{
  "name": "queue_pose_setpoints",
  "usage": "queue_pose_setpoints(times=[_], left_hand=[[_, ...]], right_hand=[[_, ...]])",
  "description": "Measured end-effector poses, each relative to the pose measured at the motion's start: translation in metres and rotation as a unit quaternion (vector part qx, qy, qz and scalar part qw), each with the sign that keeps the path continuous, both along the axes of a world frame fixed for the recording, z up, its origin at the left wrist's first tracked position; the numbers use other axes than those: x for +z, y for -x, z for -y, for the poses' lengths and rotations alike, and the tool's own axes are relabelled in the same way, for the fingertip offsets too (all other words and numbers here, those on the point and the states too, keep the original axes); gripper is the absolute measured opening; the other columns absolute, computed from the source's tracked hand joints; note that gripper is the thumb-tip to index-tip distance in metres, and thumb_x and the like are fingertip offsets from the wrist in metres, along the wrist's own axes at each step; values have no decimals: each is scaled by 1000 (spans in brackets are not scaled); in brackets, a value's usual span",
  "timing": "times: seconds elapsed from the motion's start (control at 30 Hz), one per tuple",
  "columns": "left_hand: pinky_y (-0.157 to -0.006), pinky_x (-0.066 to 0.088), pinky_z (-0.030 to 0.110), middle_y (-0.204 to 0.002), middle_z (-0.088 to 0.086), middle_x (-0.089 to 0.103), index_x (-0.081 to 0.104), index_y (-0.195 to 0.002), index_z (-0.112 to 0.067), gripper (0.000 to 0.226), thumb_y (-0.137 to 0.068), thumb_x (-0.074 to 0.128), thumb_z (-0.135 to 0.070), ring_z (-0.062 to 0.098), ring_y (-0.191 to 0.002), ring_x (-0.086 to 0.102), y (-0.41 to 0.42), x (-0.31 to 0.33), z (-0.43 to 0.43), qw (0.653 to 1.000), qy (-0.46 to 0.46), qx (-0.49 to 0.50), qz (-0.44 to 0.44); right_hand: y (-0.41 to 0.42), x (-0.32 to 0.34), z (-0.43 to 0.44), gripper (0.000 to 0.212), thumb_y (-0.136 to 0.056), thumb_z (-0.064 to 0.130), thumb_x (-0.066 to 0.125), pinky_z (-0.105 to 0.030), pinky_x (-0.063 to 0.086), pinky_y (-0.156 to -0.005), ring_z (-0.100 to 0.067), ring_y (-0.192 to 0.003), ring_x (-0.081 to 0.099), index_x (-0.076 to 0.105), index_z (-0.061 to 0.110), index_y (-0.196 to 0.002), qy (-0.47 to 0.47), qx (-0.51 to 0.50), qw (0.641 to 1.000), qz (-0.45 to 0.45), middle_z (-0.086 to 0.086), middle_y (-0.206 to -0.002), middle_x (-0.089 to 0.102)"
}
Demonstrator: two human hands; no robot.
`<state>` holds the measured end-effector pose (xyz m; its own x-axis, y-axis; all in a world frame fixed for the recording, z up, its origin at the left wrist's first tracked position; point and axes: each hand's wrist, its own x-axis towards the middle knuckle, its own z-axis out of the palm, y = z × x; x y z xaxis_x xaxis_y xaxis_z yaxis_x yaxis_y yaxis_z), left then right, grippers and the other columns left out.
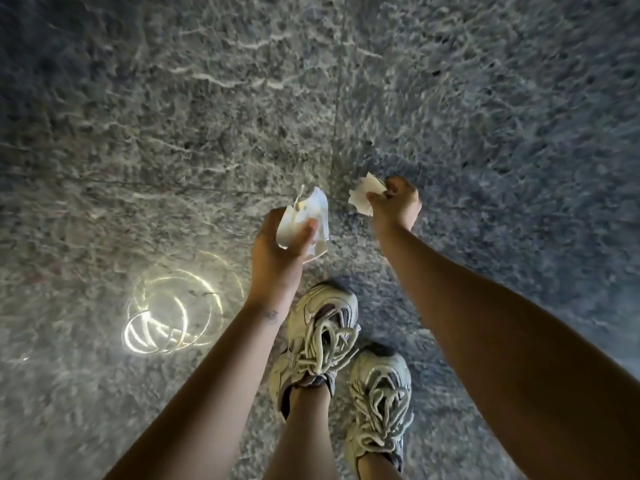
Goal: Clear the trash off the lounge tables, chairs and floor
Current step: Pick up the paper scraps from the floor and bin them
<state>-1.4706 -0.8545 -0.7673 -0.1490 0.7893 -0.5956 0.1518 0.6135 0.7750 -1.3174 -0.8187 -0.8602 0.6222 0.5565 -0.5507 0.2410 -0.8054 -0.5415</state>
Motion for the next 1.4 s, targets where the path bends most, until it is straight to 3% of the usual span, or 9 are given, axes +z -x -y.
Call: queue_pose_setpoints(times=[0.17,0.37,0.53,0.7,0.87,1.0,1.07,1.17,1.4], left_hand=[[-59,49,22,-84,-2,64,59,-94,-23,16,-81,68,-27,12,-74,61,-13,55,-12,1000,-8,-18,13],[-50,44,12,-70,-21,64,59,-89,-32,12,-79,66,-31,-6,-63,59,-48,185,-63,996,-69,-59,23],[-55,47,14,-76,-16,64,59,-87,-36,16,-82,70,-26,-7,-67,59,-83,335,-137,983,-139,-109,45],[-63,37,0,-86,-25,58,55,-92,-31,20,-82,69,-21,-16,-75,57,-129,509,-212,947,-266,-177,28],[-58,40,4,-82,-22,58,54,-95,-29,21,-82,69,-26,-6,-73,56,-192,671,-268,909,-336,-243,35],[-69,50,23,-96,-7,62,55,-102,-28,25,-82,70,-30,10,-87,61,-252,768,-289,889,-345,-291,72],[-76,52,28,-103,-4,63,57,-109,-25,31,-81,70,-32,13,-92,61,-284,802,-299,878,-351,-315,78],[-64,49,21,-104,-2,64,56,-104,-28,28,-80,71,-31,8,-85,61,-340,836,-314,862,-354,-346,107],[-64,51,26,-104,-3,62,54,-122,-21,42,-83,68,-32,12,-89,61,-508,891,-366,839,-358,-386,135]], right_hand=[[-13,79,2,13,-73,0,64,-29,43,-65,-20,-74,54,60,6,-84,-45,-26,998,-21,-6,-78,60],[-54,233,-38,20,-73,17,74,-20,35,-65,-16,-76,54,66,9,-90,-95,1,995,-5,-5,-88,60],[-98,398,-102,16,-72,19,75,-23,26,-59,-17,-73,50,66,6,-76,-163,-35,985,37,-10,-82,62],[-140,582,-146,12,-71,17,76,-23,35,-65,-18,-77,56,68,11,-78,-255,-79,962,61,-6,-86,64],[-194,747,-169,22,-70,20,77,-21,26,-49,-17,-70,52,60,6,-65,-325,-89,934,115,-6,-79,59],[-255,856,-167,31,-69,22,79,-15,26,-46,-15,-65,46,51,15,-58,-363,-109,908,177,-4,-74,53],[-289,896,-162,27,-69,22,79,-16,26,-47,-13,-67,48,54,15,-62,-376,-130,898,187,-3,-76,55],[-346,941,-156,18,-69,20,79,-20,33,-50,-11,-61,50,65,9,-73,-398,-164,881,198,0,-69,58],[-499,992,-182,24,-68,12,79,-11,34,-38,0,-57,49,57,19,-63,-461,-235,839,170,10,-62,55]])
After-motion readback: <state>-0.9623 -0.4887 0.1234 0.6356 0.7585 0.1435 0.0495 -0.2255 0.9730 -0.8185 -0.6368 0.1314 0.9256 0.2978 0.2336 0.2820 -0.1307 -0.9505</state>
